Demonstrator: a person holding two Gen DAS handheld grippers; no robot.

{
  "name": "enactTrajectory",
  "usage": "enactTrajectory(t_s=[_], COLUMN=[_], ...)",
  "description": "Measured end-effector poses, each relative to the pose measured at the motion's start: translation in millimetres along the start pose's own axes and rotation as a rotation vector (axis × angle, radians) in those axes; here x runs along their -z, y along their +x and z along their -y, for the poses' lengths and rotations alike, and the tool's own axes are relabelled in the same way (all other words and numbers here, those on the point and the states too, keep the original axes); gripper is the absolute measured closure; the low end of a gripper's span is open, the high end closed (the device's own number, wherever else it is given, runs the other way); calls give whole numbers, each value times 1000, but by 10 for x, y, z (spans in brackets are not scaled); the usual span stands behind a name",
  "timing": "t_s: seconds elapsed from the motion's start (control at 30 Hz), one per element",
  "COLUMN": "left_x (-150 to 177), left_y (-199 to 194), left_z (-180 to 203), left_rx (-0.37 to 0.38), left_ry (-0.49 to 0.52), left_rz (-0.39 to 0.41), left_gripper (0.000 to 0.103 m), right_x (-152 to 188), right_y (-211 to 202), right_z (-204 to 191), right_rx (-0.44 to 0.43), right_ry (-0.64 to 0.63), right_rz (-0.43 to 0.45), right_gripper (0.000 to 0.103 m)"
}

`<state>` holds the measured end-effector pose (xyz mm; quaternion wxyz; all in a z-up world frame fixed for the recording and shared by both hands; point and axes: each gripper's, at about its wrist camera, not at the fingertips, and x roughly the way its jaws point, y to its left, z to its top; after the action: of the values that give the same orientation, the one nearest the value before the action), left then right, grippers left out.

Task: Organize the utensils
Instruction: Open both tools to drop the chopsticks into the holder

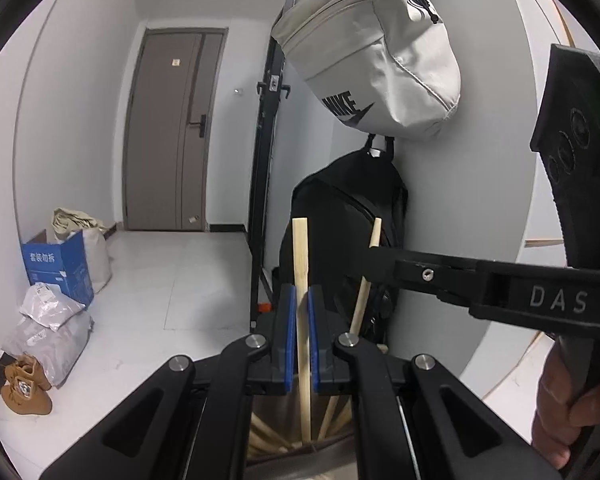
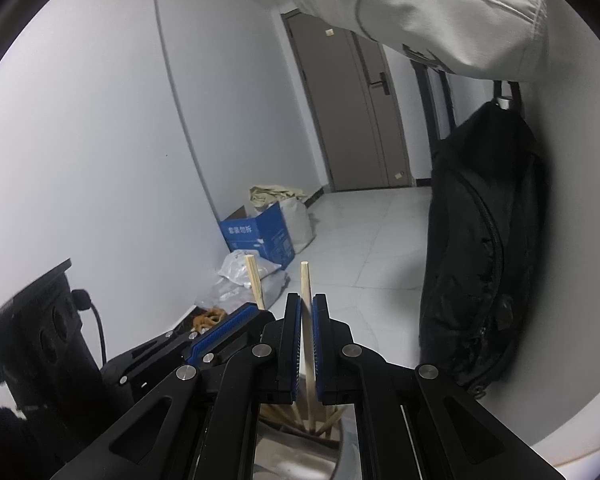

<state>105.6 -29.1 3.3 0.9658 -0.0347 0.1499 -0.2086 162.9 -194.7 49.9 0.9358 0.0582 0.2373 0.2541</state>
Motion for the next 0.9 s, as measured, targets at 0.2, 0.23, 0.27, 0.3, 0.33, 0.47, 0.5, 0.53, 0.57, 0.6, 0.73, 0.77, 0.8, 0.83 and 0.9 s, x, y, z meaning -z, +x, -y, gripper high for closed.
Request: enactTrajectory(t_s=[0.2, 0.23, 0.27, 0.3, 0.33, 0.47, 0.5, 0.53, 0.57, 0.6, 0.73, 0.77, 0.8, 0.83, 0.9], left_x=[-2, -1, -4, 9, 15, 44, 47, 48, 46, 47, 11, -3, -15, -30, -51], left_y=[-29, -31, -19, -19, -10, 2, -5, -2, 7, 15, 23, 25, 18, 12, -20], left_z=[19, 18, 13, 2, -6, -52, -74, -101, -126, -145, -129, -125, -130, -141, -199], left_rx=[54, 57, 73, 76, 78, 77, 82, 91, 102, 119, 185, 196, 192, 190, 174], left_ry=[-2, -6, -16, -23, -29, -40, -50, -67, -81, -88, -66, -69, -74, -85, -131], left_rz=[-40, -43, -61, -71, -82, -118, -123, -134, -149, -168, -228, -247, -256, -268, -280], left_gripper=[101, 101, 101, 101, 101, 101, 101, 101, 101, 101, 101, 101, 100, 100, 89], right_x=[42, 47, 53, 58, 67, 163, 190, 216, 237, 257, 314, 345, 347, 352, 348], right_y=[-29, -38, -43, -43, -34, 72, 96, 126, 145, 161, 132, 88, 58, 19, -65], right_z=[-127, -142, -162, -178, -194, -202, -195, -183, -170, -156, -88, -75, -47, -20, 27], right_rx=[-13, -15, -19, -19, -17, -1, 6, 11, 11, 13, 25, 28, 24, 24, 24], right_ry=[-57, -66, -75, -82, -89, -95, -95, -91, -84, -79, -42, -26, -6, 9, 49], right_rz=[10, 11, 13, 12, 5, -50, -60, -77, -88, -95, -96, -92, -91, -89, -81], right_gripper=[98, 98, 98, 98, 98, 98, 98, 97, 97, 97, 95, 94, 91, 85, 58])
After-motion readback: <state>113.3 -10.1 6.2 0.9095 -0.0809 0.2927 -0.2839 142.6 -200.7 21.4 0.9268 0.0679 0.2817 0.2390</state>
